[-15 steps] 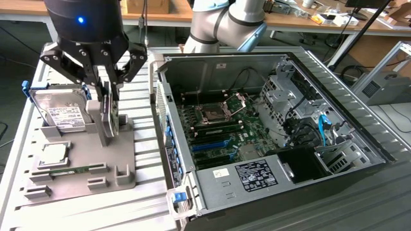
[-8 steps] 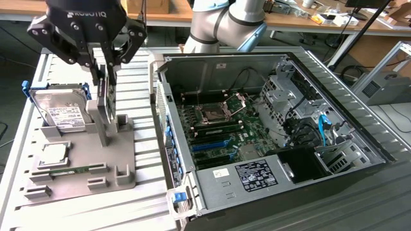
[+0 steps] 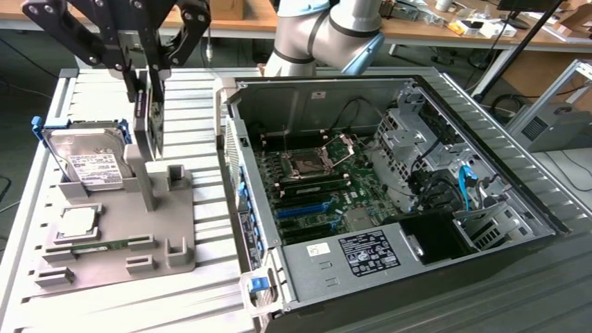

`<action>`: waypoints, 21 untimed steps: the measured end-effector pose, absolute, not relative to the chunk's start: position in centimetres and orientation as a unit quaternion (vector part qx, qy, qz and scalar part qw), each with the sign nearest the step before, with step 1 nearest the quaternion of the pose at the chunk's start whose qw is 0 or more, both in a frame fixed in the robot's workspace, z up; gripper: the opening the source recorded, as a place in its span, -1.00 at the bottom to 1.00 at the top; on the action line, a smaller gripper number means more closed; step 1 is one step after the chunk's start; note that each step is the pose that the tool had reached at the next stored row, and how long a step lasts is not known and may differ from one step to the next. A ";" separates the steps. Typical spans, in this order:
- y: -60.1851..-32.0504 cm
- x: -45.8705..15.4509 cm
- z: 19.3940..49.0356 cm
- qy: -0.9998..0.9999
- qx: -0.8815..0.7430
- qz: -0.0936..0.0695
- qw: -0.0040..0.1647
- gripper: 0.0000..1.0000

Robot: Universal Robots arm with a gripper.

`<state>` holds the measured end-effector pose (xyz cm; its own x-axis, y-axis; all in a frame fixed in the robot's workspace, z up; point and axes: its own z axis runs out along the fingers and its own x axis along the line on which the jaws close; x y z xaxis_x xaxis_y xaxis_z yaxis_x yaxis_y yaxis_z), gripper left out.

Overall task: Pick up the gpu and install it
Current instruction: 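Pick up the gpu and move the gpu toward the slot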

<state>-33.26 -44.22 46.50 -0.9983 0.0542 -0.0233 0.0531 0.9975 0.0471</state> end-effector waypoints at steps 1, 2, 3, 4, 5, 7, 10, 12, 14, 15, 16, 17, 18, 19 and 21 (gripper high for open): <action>-44.2 -33.3 46.8 0.999 0.027 0.023 0.012 -0.47; -44.2 -33.3 47.0 0.999 0.027 0.023 0.012 -0.47; -44.2 -33.3 47.1 0.999 0.027 0.023 0.012 -0.47; -44.2 -33.3 47.1 0.999 0.027 0.023 0.012 -0.47; -44.2 -33.3 47.1 0.999 0.027 0.023 0.012 -0.47; -44.2 -33.3 47.1 0.999 0.027 0.023 0.012 -0.47; -44.2 -32.9 47.1 0.999 0.027 0.023 0.012 -0.47; -44.2 -32.3 47.1 0.999 0.027 0.023 0.012 -0.47; -44.2 -31.4 47.1 0.999 0.027 0.023 0.012 -0.47; -44.2 -31.0 47.1 0.999 0.027 0.023 0.012 -0.47; -44.2 -30.5 47.1 0.999 0.027 0.023 0.012 -0.47; -44.2 -30.0 47.1 0.999 0.027 0.023 0.012 -0.47; -44.2 -29.6 47.1 0.999 0.027 0.023 0.012 -0.47; -44.2 -28.9 47.1 0.999 0.027 0.023 0.012 -0.47; -44.2 -28.0 47.1 0.999 0.027 0.023 0.012 -0.47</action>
